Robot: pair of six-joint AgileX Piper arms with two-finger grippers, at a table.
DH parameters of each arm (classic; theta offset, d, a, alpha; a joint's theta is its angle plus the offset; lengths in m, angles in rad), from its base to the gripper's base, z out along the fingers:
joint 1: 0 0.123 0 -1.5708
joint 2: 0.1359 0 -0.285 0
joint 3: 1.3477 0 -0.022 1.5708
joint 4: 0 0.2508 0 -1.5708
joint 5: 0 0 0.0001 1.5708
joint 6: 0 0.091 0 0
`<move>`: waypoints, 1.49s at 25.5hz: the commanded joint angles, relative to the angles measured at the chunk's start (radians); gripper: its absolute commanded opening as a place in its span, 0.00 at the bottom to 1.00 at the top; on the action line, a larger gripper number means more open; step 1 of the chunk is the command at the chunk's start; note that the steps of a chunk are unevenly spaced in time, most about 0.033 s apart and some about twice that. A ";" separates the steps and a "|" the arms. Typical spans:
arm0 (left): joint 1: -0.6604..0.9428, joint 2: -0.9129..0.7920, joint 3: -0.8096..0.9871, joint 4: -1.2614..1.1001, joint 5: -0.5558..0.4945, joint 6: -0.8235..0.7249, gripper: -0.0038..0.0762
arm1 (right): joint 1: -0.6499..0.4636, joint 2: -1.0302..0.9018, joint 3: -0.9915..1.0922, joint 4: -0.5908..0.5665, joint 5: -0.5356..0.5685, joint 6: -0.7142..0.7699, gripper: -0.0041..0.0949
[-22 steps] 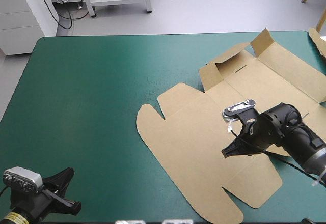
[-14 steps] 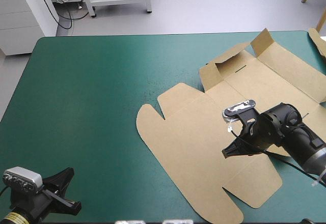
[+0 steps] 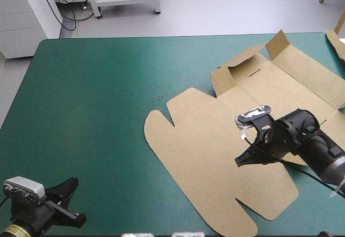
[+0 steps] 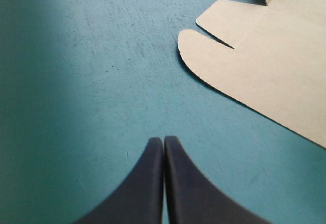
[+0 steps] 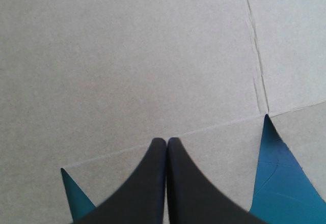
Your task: Fold the box
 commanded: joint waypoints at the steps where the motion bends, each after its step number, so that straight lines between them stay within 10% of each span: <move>1: 0.001 0.017 -0.023 -0.013 -0.069 0.000 0.04 | -0.002 -0.024 -0.027 -0.023 -0.009 0.058 0.02; 16: 0.001 0.017 -0.015 -0.013 -0.084 0.000 0.04 | -0.034 -0.285 -0.124 -0.138 0.009 0.209 0.02; 38: 0.001 0.017 -0.015 -0.010 -0.084 0.000 0.04 | -0.551 -0.328 -0.124 0.011 0.011 0.002 0.06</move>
